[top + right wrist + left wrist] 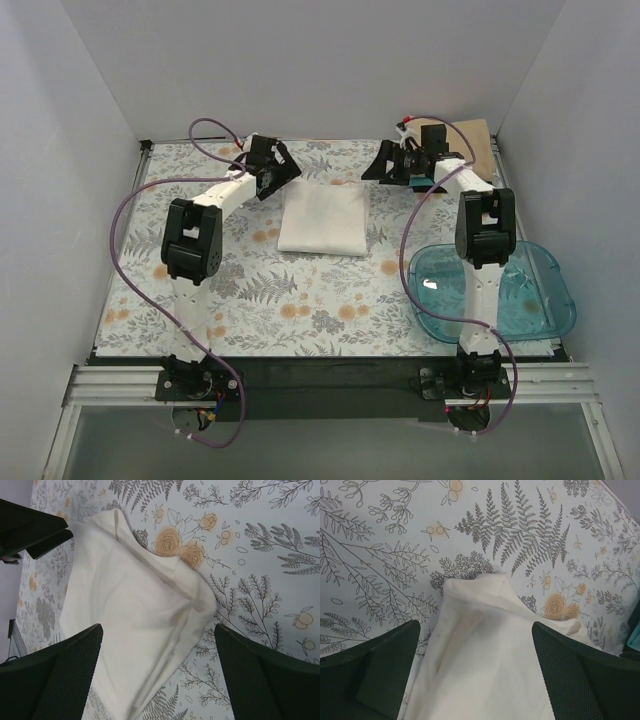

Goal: Fold and stack the t-shirts
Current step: Fold the tshirt, then neatly place the folded tshirt to the corner

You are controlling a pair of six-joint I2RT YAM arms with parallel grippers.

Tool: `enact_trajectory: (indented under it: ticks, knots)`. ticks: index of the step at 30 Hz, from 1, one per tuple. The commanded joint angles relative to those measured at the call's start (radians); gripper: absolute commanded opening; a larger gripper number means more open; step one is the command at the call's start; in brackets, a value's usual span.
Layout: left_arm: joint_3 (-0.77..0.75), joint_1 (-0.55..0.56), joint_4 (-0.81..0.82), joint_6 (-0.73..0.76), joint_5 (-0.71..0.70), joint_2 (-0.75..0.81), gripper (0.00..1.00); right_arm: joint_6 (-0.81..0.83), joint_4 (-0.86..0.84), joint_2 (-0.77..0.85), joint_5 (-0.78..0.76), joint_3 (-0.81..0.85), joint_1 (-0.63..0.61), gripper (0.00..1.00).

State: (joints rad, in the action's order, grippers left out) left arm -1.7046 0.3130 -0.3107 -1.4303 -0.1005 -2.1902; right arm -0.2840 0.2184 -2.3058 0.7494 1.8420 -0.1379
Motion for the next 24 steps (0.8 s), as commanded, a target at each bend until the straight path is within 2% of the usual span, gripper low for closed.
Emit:
enact_trajectory:
  ticks: [1,6,10,13,19,24]
  knots:
    - [-0.009,-0.005,-0.021,0.005,0.010,0.099,0.95,0.046,-0.007,0.124,-0.037,-0.019,-0.011,0.98]
    - [0.115,0.000,-0.005,-0.013,0.038,0.256,0.95,0.121,-0.010,0.344,-0.231,-0.245,-0.054,0.98]
    - [0.311,0.005,0.002,-0.022,0.022,0.398,0.95,0.132,-0.055,0.491,-0.463,-0.420,-0.116,0.98]
    - [0.458,0.005,0.013,-0.048,-0.019,0.506,0.96,0.129,-0.097,0.578,-0.509,-0.519,-0.153,0.98]
    - [0.681,0.006,0.010,-0.120,0.002,0.734,0.96,0.079,-0.129,0.574,-0.597,-0.583,-0.212,0.98]
    - [0.888,0.012,0.024,-0.167,-0.005,0.914,0.96,0.060,-0.148,0.488,-0.618,-0.555,-0.223,0.98]
